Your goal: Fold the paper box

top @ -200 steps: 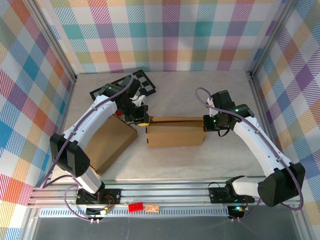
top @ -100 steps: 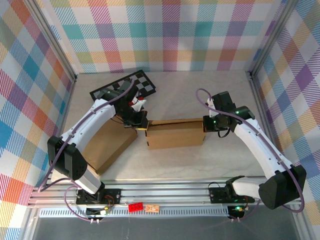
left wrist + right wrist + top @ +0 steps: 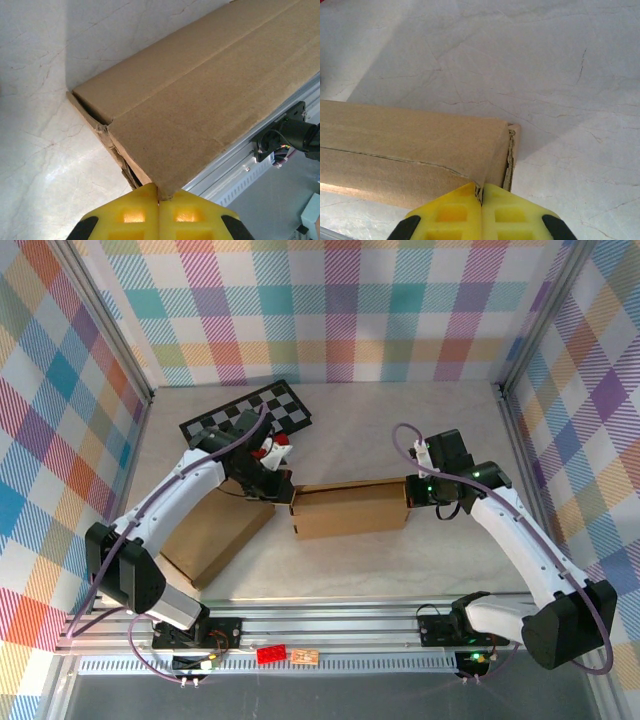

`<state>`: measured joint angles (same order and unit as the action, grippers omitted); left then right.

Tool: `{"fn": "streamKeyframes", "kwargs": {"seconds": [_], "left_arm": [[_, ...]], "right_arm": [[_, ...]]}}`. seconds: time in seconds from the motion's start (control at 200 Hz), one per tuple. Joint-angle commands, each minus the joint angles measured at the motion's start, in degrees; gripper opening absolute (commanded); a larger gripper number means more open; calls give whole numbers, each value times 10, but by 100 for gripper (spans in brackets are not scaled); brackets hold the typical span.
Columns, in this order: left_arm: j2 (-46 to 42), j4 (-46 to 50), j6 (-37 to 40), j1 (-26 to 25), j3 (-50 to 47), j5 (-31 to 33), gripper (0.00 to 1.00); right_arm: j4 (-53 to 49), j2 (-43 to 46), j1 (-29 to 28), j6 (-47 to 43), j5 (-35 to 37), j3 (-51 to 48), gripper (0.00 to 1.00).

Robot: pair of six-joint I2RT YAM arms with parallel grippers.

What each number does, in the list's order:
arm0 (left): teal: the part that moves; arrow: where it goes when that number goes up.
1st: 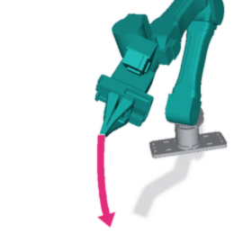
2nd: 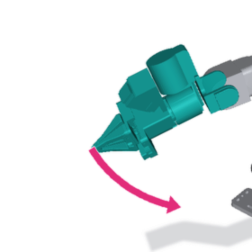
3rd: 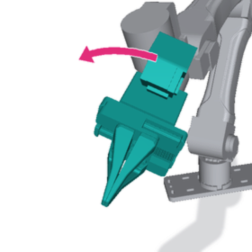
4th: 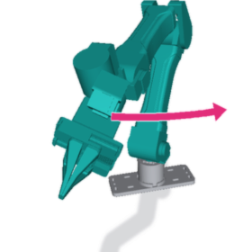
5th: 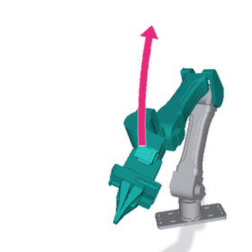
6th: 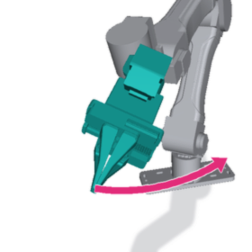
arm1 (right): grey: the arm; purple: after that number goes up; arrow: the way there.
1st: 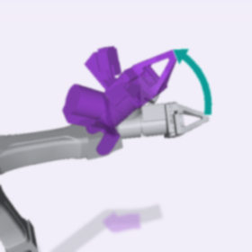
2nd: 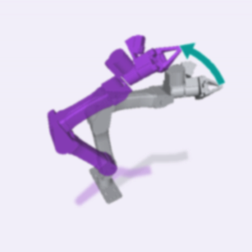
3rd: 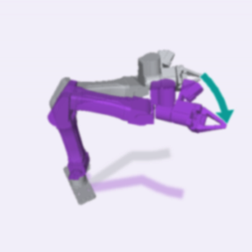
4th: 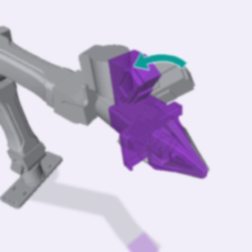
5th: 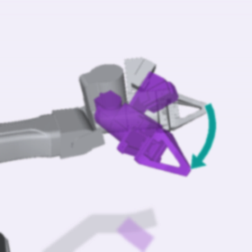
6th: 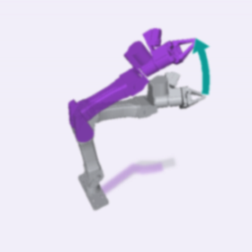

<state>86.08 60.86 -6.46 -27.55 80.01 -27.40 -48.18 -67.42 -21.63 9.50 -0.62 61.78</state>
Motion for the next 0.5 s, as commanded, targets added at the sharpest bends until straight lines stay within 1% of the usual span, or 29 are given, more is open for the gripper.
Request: {"fn": "streamKeyframes", "kwargs": {"seconds": [0.0,0.3,0.495], "left_arm": [[-10,-12,21,-3,-24,1,0],[-24,-30,29,-17,-63,31,0],[-28,-31,26,-21,-69,50,0]], "right_arm": [[17,4,-11,-22,-26,-12,0],[15,5,-11,-21,-21,-25,0],[-16,10,-12,17,-14,-8,0]]}}
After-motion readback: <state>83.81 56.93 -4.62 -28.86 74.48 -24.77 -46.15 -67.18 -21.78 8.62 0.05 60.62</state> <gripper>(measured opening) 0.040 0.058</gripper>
